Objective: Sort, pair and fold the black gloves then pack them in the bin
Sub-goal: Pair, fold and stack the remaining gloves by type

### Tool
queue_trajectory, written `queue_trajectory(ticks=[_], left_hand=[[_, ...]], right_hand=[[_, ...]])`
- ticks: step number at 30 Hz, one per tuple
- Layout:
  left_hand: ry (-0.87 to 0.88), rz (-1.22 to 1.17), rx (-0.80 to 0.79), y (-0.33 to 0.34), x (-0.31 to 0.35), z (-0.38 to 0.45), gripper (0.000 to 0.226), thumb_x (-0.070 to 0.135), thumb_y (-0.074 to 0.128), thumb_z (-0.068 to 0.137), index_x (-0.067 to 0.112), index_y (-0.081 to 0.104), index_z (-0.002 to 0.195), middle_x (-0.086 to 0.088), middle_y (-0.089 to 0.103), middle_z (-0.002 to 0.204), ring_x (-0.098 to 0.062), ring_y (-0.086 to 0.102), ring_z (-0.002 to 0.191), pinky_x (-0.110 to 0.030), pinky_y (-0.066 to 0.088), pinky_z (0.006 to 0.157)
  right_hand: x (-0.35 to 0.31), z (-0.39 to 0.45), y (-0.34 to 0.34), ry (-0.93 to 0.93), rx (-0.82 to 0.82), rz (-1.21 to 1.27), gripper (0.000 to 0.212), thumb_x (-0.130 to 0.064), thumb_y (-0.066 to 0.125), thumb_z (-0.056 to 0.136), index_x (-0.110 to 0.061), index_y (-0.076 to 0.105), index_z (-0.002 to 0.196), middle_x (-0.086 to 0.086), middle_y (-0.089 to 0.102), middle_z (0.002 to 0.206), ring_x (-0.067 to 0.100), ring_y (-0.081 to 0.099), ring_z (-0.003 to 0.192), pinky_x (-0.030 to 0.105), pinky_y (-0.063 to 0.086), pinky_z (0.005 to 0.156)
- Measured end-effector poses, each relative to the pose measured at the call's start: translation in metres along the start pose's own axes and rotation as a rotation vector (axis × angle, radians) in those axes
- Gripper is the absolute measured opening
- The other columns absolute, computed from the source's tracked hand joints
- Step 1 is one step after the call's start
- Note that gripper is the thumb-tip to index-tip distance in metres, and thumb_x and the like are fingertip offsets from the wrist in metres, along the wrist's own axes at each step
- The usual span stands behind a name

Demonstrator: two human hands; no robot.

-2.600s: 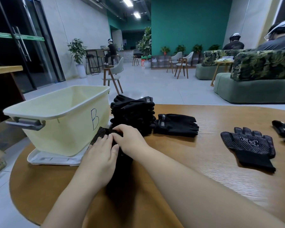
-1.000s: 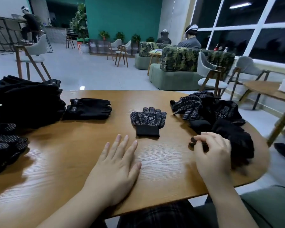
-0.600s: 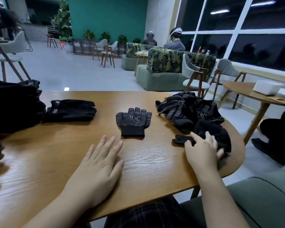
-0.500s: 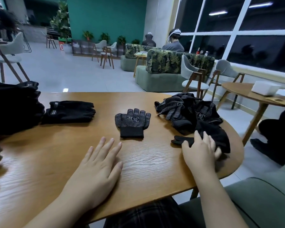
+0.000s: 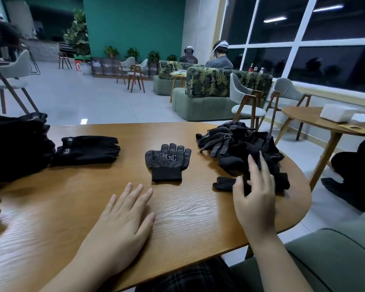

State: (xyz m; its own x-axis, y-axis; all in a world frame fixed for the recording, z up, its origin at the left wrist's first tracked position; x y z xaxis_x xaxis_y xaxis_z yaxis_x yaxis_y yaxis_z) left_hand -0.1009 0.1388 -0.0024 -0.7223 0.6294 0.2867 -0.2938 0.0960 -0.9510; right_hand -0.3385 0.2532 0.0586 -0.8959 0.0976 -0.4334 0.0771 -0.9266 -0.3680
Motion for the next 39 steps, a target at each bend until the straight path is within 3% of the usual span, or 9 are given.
queue_trajectory(ticks=[3, 7, 12, 17, 21, 25, 28, 32, 39], left_hand=[[0.0, -0.009, 0.006, -0.001, 0.001, -0.001, 0.093, 0.075, -0.017, 0.058, 0.043, -0.01, 0.145, 0.025, -0.02, 0.149, 0.007, -0.034, 0.131, -0.023, -0.017, 0.112], [-0.018, -0.043, 0.053, -0.003, -0.001, 0.0, 0.082, 0.072, -0.011, 0.062, 0.046, -0.018, 0.14, 0.021, -0.021, 0.151, 0.006, -0.031, 0.133, -0.022, -0.016, 0.112], [-0.024, -0.122, 0.121, -0.007, -0.003, -0.002, 0.077, 0.077, -0.001, 0.06, 0.053, -0.032, 0.126, 0.028, -0.02, 0.145, 0.003, -0.005, 0.142, -0.025, -0.005, 0.115], [0.06, -0.224, 0.201, -0.014, 0.0, -0.003, 0.07, 0.073, 0.014, 0.066, 0.061, -0.01, 0.13, 0.032, -0.002, 0.146, 0.001, 0.025, 0.137, -0.032, 0.015, 0.116], [0.139, -0.285, 0.366, -0.029, 0.0, -0.008, 0.04, 0.051, 0.033, 0.078, 0.051, 0.028, 0.118, 0.036, 0.029, 0.128, -0.01, 0.059, 0.101, -0.027, 0.044, 0.071], [0.175, -0.319, 0.543, -0.048, 0.002, -0.018, 0.025, 0.041, 0.034, 0.078, 0.042, 0.04, 0.102, 0.028, 0.043, 0.116, -0.008, 0.054, 0.089, -0.031, 0.049, 0.058], [0.162, -0.403, 0.61, -0.056, -0.004, -0.024, 0.025, 0.039, 0.039, 0.077, 0.041, 0.046, 0.101, 0.026, 0.046, 0.115, -0.005, 0.055, 0.087, -0.037, 0.054, 0.062], [0.212, -0.406, 0.695, -0.065, -0.002, -0.031, 0.032, 0.017, 0.058, 0.076, 0.035, 0.053, 0.102, 0.023, 0.048, 0.11, -0.009, 0.051, 0.107, -0.016, 0.04, 0.091], [0.163, -0.266, 0.79, -0.068, -0.008, -0.032, 0.036, -0.008, 0.063, 0.061, 0.015, 0.069, 0.088, 0.013, 0.058, 0.098, -0.009, 0.043, 0.096, -0.002, 0.024, 0.095]], right_hand=[[-0.012, -0.002, 0.008, -0.099, -0.104, 0.149, 0.052, -0.026, 0.042, 0.093, -0.009, 0.036, 0.142, 0.005, 0.027, 0.153, 0.027, 0.047, 0.129, 0.041, 0.05, 0.097], [-0.034, -0.008, 0.013, -0.179, -0.175, 0.335, 0.04, -0.02, 0.05, 0.092, -0.009, 0.049, 0.13, 0.004, 0.045, 0.137, 0.013, 0.053, 0.121, 0.019, 0.049, 0.092], [-0.061, -0.018, 0.035, -0.001, -0.222, 0.617, 0.028, -0.006, 0.068, 0.082, -0.021, 0.048, 0.095, 0.002, 0.057, 0.107, 0.009, 0.061, 0.098, 0.014, 0.05, 0.083], [-0.087, -0.025, 0.06, 0.194, -0.338, 0.869, 0.043, 0.009, 0.069, 0.077, -0.023, 0.046, 0.094, -0.01, 0.06, 0.085, 0.0, 0.062, 0.081, 0.01, 0.049, 0.07], [-0.108, -0.032, 0.069, 0.063, -0.445, 0.8, 0.027, -0.017, 0.061, 0.083, -0.035, 0.051, 0.1, -0.014, 0.058, 0.089, 0.008, 0.058, 0.085, 0.013, 0.045, 0.069], [-0.102, -0.04, 0.085, 0.147, -0.583, 0.743, 0.037, 0.0, 0.054, 0.084, -0.036, 0.048, 0.088, -0.008, 0.054, 0.086, 0.003, 0.051, 0.074, 0.013, 0.039, 0.064], [-0.094, -0.047, 0.1, 0.21, -0.66, 0.679, 0.047, 0.004, 0.048, 0.08, -0.043, 0.046, 0.082, -0.015, 0.059, 0.098, 0.007, 0.057, 0.097, 0.027, 0.05, 0.082], [-0.094, -0.046, 0.105, 0.135, -0.671, 0.463, 0.052, 0.015, 0.044, 0.069, -0.037, 0.045, 0.076, -0.008, 0.061, 0.101, 0.009, 0.054, 0.1, 0.01, 0.039, 0.083], [-0.077, -0.036, 0.099, 0.163, -0.529, 0.248, 0.039, 0.006, 0.047, 0.085, -0.023, 0.064, 0.106, -0.011, 0.053, 0.105, 0.007, 0.045, 0.105, 0.017, 0.037, 0.091]])
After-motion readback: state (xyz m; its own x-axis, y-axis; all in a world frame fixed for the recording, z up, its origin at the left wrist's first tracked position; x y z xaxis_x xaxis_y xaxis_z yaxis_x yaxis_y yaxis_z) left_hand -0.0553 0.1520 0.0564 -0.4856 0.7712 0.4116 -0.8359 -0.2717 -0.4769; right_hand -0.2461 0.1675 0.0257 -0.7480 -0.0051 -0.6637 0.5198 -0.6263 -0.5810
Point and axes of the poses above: each hand's wrist, its own z-axis towards the middle knuckle, its own y-axis out of the palm, x = y × z, the point moved 9 cm from there along z, towards the middle knuckle
